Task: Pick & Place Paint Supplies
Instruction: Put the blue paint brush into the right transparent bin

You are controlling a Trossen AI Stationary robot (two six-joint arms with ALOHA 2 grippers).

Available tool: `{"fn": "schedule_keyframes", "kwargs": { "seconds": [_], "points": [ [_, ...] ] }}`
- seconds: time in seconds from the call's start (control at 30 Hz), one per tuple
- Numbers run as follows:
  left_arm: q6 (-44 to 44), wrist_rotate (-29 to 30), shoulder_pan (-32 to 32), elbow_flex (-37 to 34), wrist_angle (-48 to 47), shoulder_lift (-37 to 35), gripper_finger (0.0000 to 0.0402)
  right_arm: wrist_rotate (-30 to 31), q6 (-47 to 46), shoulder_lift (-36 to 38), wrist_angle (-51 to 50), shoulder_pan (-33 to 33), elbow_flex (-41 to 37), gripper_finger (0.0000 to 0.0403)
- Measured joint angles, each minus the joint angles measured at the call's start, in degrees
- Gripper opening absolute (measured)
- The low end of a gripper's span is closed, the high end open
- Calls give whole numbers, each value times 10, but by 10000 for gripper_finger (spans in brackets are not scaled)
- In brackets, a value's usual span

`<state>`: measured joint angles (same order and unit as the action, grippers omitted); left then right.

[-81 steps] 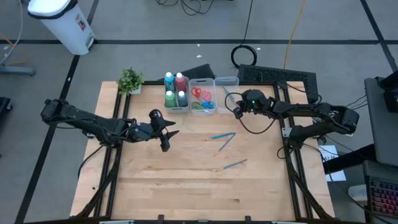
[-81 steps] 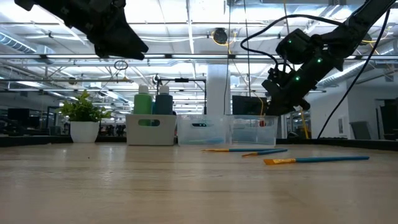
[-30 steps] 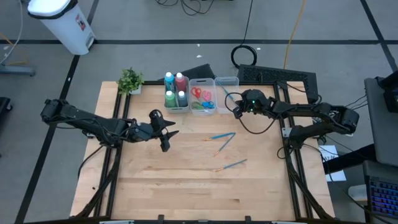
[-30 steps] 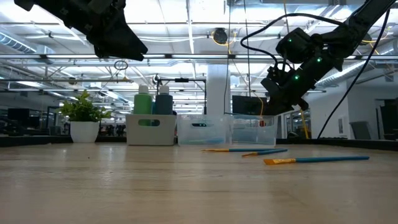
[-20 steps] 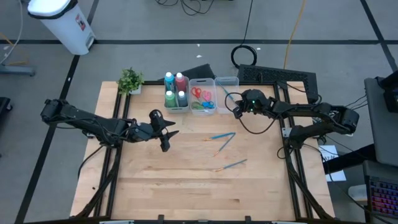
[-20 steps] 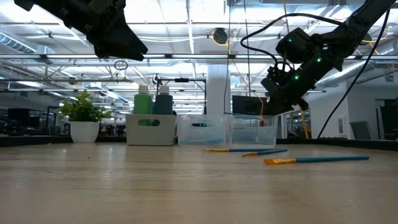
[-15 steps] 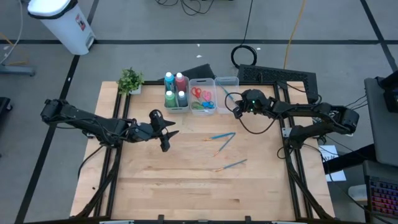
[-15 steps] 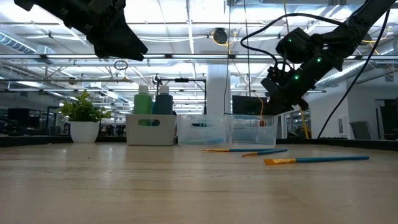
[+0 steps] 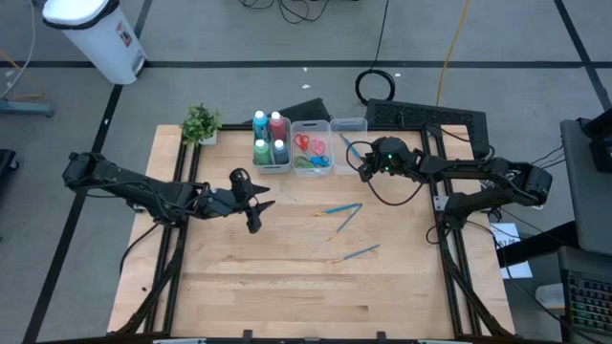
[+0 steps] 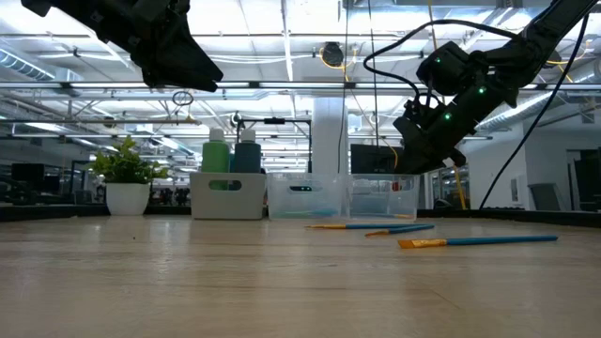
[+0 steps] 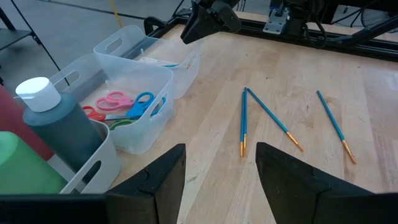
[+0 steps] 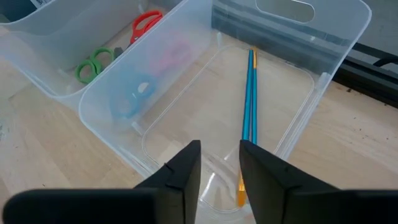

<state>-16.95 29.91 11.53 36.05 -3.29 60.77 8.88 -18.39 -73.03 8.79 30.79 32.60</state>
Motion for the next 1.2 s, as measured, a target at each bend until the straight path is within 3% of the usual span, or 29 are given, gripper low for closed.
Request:
{"fn": "schedule_keyframes", "kwargs": {
  "seconds": [0.43,0.6,0.8,0.9,1.03,1.2],
  "points": [
    [0,0,0,0,0,0,202,-2,24,6,81,-23,0,121],
    [0,0,0,0,0,0,202,-69,69,10,159,-67,0,122],
    [-9,0,0,0,-1,0,202,-148,112,8,253,-152,0,122],
    [-14,0,0,0,-1,0,202,-151,153,7,270,-210,0,122],
    [-16,-9,0,0,-1,0,202,-139,163,6,216,-283,33,122],
    [-32,-20,1,0,-2,0,203,-64,165,-27,112,-387,95,122]
  ]
}}
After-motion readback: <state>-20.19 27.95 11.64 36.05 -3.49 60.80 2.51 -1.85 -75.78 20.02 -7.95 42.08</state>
